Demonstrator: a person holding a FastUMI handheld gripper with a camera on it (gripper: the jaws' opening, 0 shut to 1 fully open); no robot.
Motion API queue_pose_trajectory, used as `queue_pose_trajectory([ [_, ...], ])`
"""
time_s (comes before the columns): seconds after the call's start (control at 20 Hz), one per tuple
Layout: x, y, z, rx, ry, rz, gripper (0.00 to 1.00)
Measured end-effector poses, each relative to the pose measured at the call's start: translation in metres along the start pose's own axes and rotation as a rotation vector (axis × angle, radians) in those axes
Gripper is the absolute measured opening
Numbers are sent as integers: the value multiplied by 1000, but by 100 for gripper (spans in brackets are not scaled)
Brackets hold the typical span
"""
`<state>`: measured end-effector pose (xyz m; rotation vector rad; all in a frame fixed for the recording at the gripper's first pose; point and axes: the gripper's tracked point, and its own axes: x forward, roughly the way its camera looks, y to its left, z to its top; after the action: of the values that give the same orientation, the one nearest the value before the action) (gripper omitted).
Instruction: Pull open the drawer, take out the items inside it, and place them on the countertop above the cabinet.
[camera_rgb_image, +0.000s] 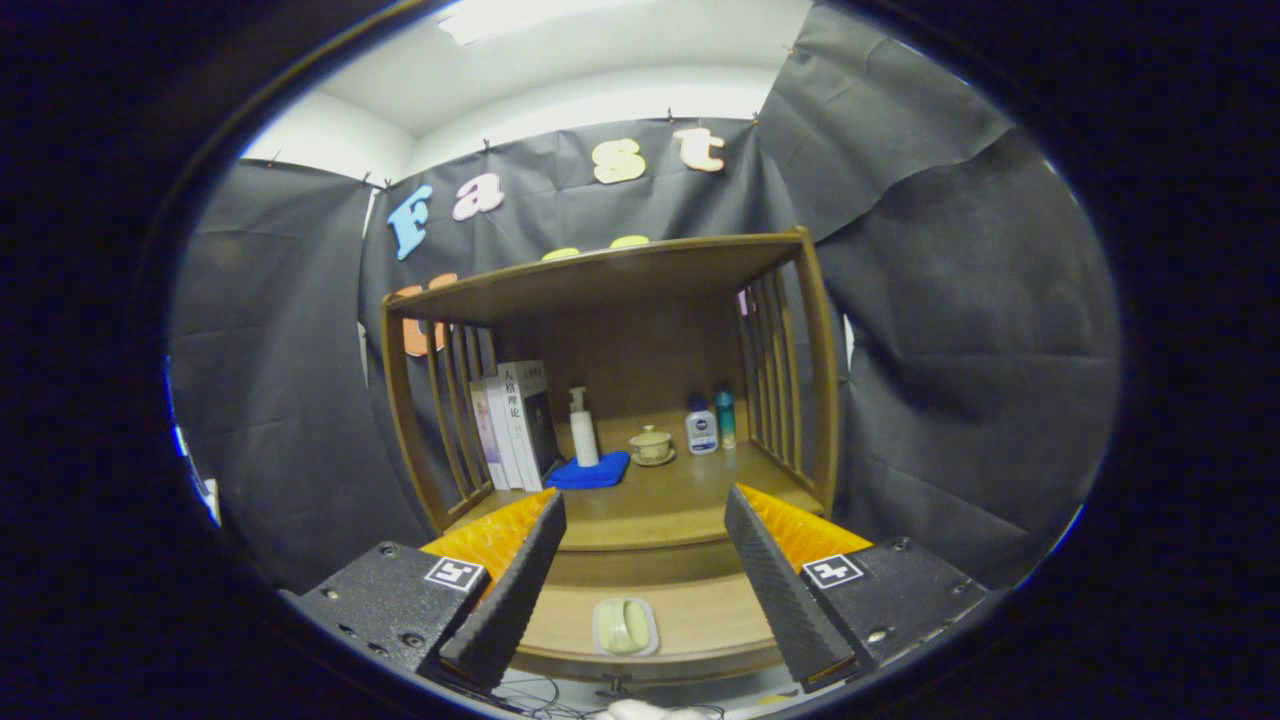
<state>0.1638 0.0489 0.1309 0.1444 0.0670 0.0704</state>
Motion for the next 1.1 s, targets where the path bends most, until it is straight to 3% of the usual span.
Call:
queue_pose_trajectory([
  [0.15,45,12,0,-1,114,3,100],
  [0.35,99,23,-33,13,306,0,100],
  [0.6,142,21,-111,-7,573,-36,99],
  [0.9,142,13,-194,-112,846,-76,99],
  [1.1,136,9,-222,-160,967,-77,96],
])
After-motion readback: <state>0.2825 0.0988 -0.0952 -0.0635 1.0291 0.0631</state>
